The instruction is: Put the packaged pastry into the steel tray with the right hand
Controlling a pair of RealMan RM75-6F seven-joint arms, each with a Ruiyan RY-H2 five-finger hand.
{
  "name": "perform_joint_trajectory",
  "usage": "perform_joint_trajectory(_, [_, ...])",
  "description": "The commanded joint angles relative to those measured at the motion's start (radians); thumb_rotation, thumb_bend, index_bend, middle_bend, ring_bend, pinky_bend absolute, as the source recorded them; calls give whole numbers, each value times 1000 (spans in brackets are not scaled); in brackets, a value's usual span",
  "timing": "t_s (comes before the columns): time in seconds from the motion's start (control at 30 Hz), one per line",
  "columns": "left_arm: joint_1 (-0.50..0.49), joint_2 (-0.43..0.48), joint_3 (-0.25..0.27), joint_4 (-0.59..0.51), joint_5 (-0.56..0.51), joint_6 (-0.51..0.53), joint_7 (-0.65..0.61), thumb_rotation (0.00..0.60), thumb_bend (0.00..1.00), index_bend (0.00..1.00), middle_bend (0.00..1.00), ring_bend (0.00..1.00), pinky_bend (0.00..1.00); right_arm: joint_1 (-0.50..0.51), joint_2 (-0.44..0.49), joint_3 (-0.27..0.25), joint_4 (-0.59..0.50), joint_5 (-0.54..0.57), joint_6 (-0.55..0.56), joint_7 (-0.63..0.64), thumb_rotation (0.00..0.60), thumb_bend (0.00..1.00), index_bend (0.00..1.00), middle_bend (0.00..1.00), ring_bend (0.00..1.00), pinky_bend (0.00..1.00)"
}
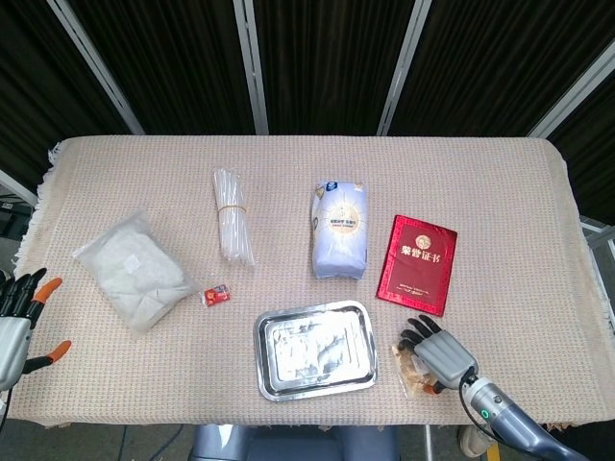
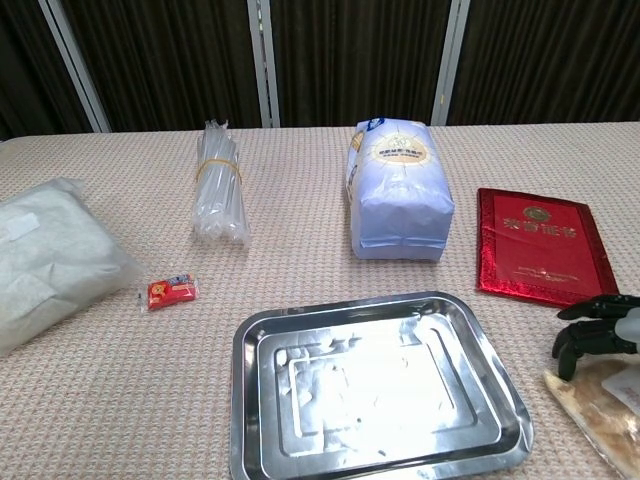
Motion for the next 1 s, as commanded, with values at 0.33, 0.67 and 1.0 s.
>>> perform_joint_trajectory(0.33, [-5, -12, -1, 19, -5, -9, -18, 600, 172, 127, 0, 0, 0, 48, 22, 45, -55, -62, 75, 44, 600, 92, 521, 403, 284, 379])
perform_joint_trajectory(0.67, [-5, -21, 0, 41, -19, -20, -33, 600, 171, 126, 0, 0, 0, 159, 4, 154, -163, -54, 59, 111, 600, 92, 513, 403, 292, 386])
perform_joint_trajectory(1.0, [-6, -23, -1, 56, -33, -30, -44, 600, 171, 126, 0, 0, 0, 260, -103, 203, -190, -29, -15, 62, 600, 92, 509, 401, 292, 389])
